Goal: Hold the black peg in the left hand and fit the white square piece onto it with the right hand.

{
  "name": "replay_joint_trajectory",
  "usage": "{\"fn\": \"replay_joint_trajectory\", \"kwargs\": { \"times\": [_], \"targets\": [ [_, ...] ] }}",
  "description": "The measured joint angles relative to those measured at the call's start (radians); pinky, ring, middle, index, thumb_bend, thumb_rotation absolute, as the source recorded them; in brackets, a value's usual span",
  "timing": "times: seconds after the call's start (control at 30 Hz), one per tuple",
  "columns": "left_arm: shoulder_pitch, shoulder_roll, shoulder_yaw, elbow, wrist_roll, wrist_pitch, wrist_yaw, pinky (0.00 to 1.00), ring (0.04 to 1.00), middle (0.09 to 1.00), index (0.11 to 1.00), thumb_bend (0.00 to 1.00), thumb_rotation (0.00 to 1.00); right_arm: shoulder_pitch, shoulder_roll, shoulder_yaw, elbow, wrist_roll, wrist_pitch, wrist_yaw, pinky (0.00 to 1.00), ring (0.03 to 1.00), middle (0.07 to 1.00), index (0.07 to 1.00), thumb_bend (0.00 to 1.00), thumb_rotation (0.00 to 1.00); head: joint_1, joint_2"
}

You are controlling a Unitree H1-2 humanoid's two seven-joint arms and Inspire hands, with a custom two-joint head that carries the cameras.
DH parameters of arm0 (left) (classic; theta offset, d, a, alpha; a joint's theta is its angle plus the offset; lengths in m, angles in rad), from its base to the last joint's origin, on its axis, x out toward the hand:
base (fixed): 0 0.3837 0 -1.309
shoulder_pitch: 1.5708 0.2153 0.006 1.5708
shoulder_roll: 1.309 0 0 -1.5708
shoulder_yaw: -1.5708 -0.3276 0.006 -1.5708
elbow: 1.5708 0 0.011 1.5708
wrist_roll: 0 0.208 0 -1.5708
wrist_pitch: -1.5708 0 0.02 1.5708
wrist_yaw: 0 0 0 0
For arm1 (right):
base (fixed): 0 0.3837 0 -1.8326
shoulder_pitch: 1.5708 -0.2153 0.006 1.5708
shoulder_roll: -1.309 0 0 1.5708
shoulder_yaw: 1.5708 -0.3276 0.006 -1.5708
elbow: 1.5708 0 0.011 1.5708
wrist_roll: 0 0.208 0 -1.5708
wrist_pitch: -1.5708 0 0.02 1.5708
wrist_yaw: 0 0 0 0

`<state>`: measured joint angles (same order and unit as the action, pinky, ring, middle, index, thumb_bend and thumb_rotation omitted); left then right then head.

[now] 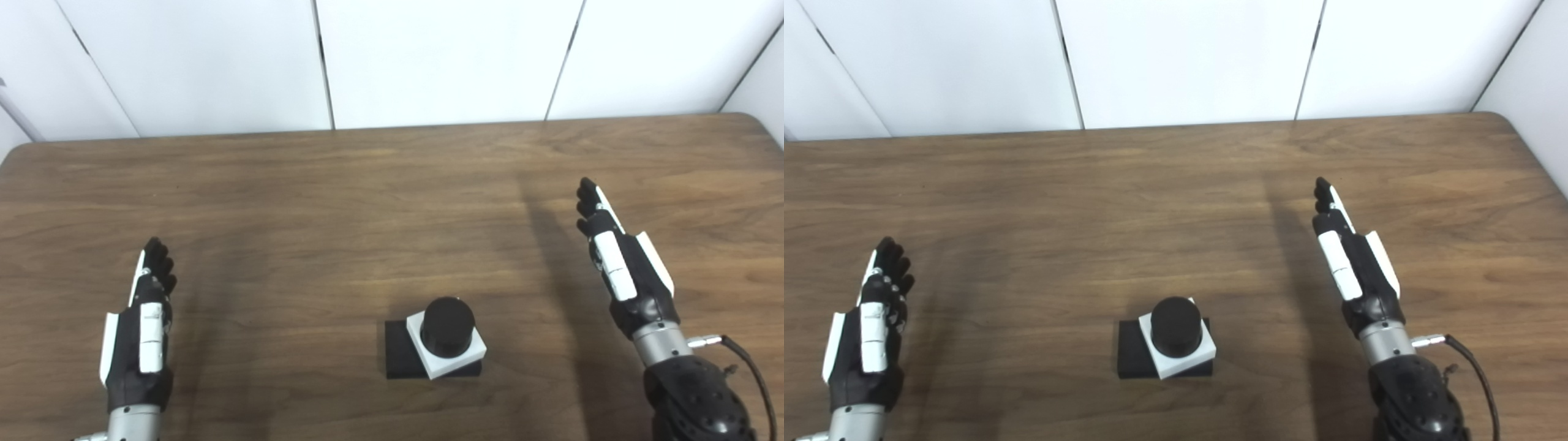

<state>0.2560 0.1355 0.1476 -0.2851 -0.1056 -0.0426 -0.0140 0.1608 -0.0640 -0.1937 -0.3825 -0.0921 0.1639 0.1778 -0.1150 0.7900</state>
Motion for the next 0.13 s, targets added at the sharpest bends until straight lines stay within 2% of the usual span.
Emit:
{"fn": "replay_joint_trajectory", "kwargs": {
  "times": [0.13],
  "targets": [
    [0.001, 0.0, 0.001, 0.001, -0.01, -0.008, 0.003, 1.0, 0.995, 1.0, 1.0, 0.72, 0.95, 0.002, 0.001, 0.01, 0.015, 0.015, -0.012, -0.045, 1.0, 1.0, 1.0, 1.0, 0.54, 1.0, 0.002, 0.0]
  ]
}}
